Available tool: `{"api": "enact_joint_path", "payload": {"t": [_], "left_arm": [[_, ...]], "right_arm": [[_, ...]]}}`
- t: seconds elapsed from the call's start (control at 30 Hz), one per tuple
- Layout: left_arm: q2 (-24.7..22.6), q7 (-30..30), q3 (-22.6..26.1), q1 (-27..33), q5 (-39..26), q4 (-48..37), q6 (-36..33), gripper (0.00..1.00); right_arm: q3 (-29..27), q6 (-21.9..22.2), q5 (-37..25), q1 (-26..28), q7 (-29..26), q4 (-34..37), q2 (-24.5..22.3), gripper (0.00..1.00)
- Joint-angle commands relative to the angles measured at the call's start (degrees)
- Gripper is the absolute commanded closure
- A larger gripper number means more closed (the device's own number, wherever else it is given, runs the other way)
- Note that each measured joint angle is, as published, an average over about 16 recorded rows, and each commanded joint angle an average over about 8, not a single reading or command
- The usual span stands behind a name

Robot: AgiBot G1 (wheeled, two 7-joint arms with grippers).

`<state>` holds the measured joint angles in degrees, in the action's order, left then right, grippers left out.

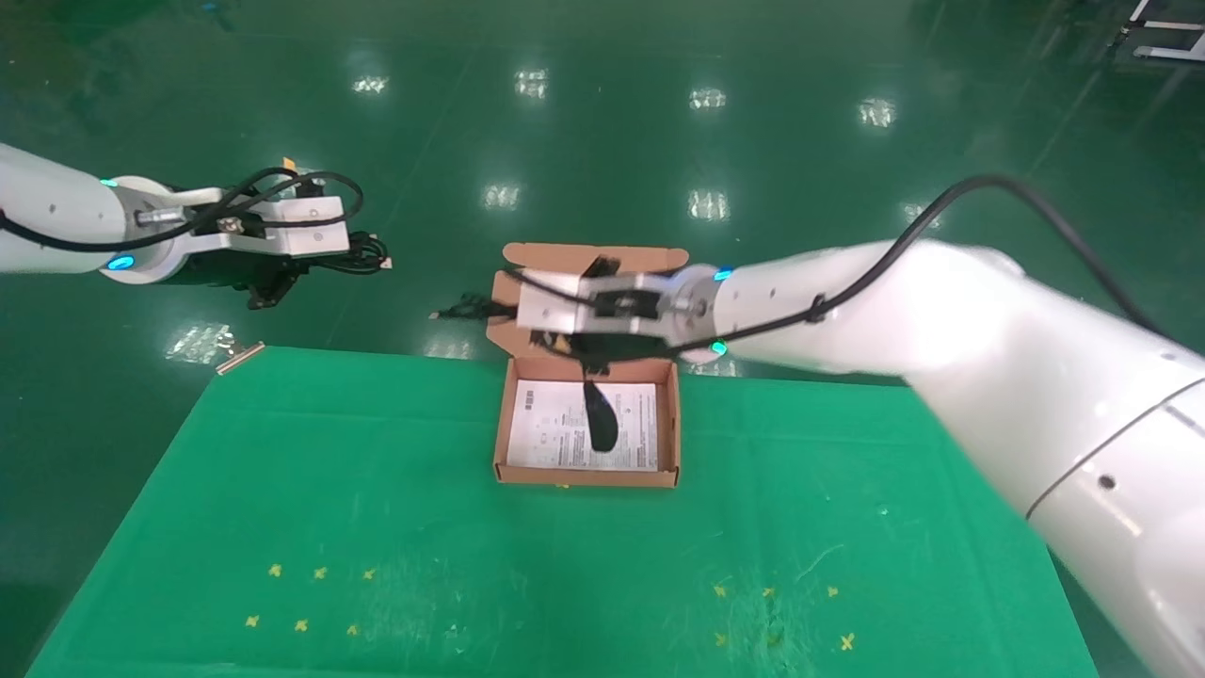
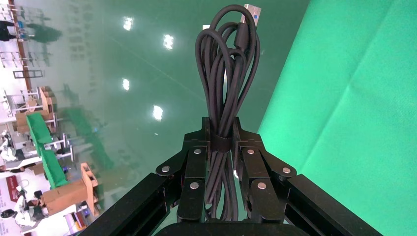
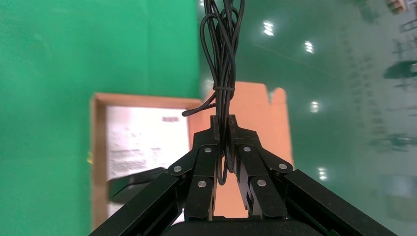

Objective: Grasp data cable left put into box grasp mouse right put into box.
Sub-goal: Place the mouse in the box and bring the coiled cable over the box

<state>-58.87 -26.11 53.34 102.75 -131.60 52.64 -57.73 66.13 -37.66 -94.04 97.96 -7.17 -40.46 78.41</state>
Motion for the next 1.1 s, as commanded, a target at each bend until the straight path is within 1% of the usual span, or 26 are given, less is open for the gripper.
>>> {"api": "enact_joint_path", "payload": {"t": [0.03,0.27,0.5,0.77,1.03,1.1], "left_arm": [[0.04,-0.12,0.01,-0.04,-0.07,0.15,-0.04,1.0],[0.1,-0.3,0.02,-0.09,-0.16,0.36,-0.09,1.0],[0.12,-0.37,0.02,-0.11,-0.2,0.46,-0.12,1.0],[0.13,-0.41,0.02,-0.12,-0.22,0.5,-0.13,1.0],[0.15,-0.42,0.02,-0.13,-0.24,0.52,-0.14,1.0],[0.15,-0.42,0.02,-0.14,-0.24,0.53,-0.14,1.0]], "right_arm": [[1.1,0.22,1.47,-0.46,0.03,-0.36,0.01,1.0],[4.39,1.68,5.25,-3.26,-2.14,1.99,0.01,1.0],[6.22,5.71,8.69,-6.49,-6.02,6.93,0.01,1.0],[8.57,7.5,10.82,-7.26,-8.52,9.82,0.09,1.0],[10.51,7.2,12.18,-6.64,-9.82,10.96,0.14,0.0],[10.61,7.16,12.29,-6.61,-9.88,10.98,0.07,0.0]]}}
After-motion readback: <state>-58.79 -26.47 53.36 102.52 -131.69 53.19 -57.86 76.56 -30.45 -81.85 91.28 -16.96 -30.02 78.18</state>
